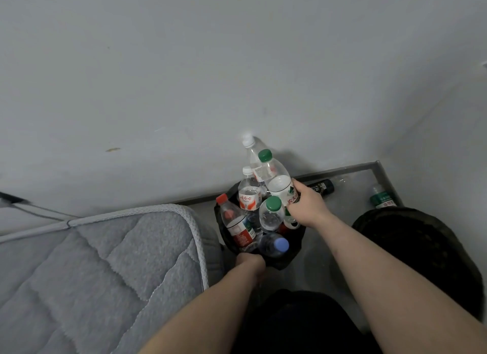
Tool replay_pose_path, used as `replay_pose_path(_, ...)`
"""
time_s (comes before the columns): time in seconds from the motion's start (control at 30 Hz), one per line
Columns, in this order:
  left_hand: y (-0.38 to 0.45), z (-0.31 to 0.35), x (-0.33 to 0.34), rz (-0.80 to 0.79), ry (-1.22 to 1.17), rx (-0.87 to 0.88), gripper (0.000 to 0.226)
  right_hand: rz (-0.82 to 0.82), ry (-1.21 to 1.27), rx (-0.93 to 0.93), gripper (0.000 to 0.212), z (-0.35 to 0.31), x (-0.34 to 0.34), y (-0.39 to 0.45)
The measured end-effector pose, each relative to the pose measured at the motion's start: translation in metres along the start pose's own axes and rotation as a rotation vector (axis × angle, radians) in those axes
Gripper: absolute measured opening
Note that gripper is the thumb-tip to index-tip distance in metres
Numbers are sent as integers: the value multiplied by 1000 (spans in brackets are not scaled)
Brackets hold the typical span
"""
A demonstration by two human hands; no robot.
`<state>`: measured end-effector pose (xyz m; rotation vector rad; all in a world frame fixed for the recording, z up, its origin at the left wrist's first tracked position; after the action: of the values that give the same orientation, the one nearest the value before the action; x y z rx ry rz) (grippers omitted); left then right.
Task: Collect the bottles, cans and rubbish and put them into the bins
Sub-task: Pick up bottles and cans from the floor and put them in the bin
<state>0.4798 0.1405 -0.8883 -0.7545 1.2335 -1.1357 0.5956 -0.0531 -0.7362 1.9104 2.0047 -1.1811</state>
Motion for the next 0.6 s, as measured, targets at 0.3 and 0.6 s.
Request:
replay_pose_path(0.3, -34, 10, -10, -2, -91, -18, 31, 5, 26, 76, 80, 4, 4, 7)
replay_pose_path(0.6, -105, 16, -26, -236, 1099, 278, 21, -42, -29, 78, 84, 3, -25, -37)
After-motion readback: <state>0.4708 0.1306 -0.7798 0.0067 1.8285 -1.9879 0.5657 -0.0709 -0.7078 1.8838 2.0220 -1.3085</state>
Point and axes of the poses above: each hand's wrist, its own y-axis towards the middle knuckle, its own x-axis out of the palm, z = x × y, the point moved 6 cm from there along y, towards the middle knuckle, and after that the axes turned 2 degrees about y, right-handed, at the moved point
